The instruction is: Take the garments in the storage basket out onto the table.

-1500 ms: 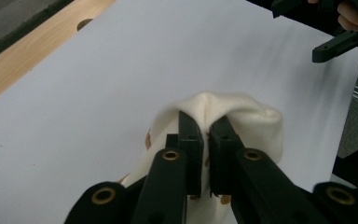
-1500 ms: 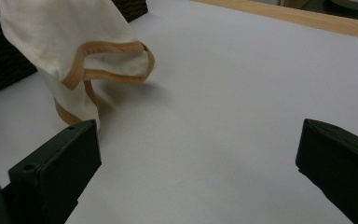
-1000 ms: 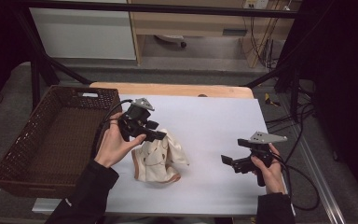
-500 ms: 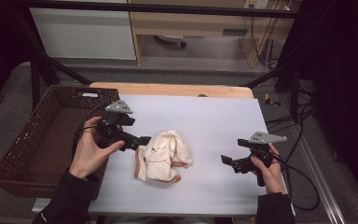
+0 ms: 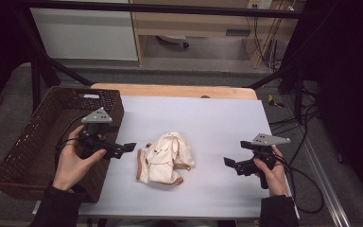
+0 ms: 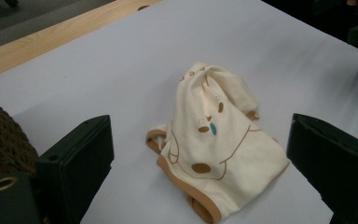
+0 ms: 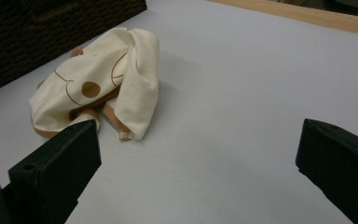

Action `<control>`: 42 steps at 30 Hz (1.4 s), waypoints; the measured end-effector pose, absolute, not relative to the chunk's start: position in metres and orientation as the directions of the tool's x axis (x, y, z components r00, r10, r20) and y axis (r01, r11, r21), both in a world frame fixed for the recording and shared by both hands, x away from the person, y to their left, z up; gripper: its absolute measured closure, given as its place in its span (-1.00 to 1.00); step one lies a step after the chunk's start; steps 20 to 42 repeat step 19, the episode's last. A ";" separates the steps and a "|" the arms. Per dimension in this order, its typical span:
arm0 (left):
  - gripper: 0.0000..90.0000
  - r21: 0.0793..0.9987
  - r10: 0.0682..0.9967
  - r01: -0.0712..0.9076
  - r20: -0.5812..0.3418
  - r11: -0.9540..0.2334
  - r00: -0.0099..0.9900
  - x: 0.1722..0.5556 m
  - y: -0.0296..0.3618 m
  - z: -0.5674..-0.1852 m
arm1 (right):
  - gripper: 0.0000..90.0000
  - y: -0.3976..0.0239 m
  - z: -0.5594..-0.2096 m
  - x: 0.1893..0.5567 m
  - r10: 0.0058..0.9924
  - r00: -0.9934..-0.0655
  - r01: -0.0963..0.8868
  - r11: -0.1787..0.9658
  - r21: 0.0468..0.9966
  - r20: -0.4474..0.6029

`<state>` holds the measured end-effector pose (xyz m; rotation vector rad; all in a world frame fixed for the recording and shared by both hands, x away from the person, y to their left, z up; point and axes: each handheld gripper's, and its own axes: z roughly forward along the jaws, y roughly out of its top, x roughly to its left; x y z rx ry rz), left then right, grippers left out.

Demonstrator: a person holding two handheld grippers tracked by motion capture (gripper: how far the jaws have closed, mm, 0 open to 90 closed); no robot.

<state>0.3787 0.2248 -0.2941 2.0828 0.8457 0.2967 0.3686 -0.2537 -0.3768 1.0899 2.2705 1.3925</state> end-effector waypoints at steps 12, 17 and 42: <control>-0.86 0.793 0.704 0.478 -0.089 -0.377 0.705 0.373 0.258 -0.315 | -0.99 -0.253 -0.379 0.369 0.716 -0.681 0.469 0.262 0.843 0.157; -0.86 0.791 0.715 0.486 -0.090 -0.372 0.694 0.372 0.266 -0.321 | -0.99 -0.252 -0.379 0.369 0.717 -0.679 0.472 0.263 0.841 0.157; -0.86 0.792 0.717 0.486 -0.089 -0.370 0.692 0.371 0.269 -0.323 | -0.99 -0.252 -0.379 0.369 0.717 -0.679 0.472 0.260 0.842 0.159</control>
